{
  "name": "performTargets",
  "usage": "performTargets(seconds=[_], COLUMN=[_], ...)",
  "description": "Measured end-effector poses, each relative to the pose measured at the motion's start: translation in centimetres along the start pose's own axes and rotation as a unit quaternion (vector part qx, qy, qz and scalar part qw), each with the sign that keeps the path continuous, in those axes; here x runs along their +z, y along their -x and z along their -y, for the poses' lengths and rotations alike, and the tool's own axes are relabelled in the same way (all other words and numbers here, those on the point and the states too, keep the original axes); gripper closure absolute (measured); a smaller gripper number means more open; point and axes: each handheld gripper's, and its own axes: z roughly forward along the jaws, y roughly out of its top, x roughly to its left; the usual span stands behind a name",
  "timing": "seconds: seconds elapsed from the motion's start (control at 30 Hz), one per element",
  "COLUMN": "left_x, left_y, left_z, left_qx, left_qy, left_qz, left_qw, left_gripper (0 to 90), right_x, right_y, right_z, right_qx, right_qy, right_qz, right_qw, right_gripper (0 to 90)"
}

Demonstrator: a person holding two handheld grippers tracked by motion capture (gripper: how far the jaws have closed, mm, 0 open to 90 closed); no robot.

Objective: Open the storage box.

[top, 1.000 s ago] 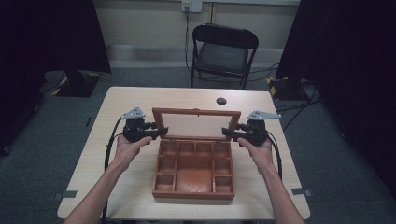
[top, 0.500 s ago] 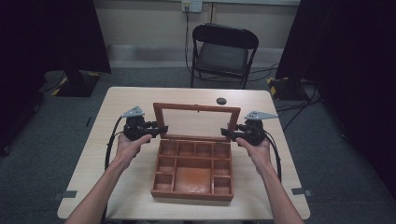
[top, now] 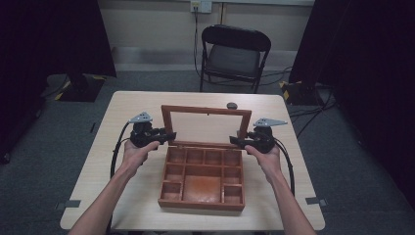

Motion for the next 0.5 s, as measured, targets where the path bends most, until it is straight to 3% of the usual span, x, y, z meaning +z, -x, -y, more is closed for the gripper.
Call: performTargets(seconds=[0.5], left_x=[1.1], left_y=[-0.8], left_z=[1.2], left_qx=[-0.016], left_qy=[-0.012], left_qz=[0.0], left_qw=[0.9998], left_gripper=[60.2], right_x=[0.6], right_y=[0.6], right_z=[1.0], right_qx=[0.007], right_qy=[-0.009], right_qz=[0.004], right_qw=[0.9999], right_gripper=[52.2])
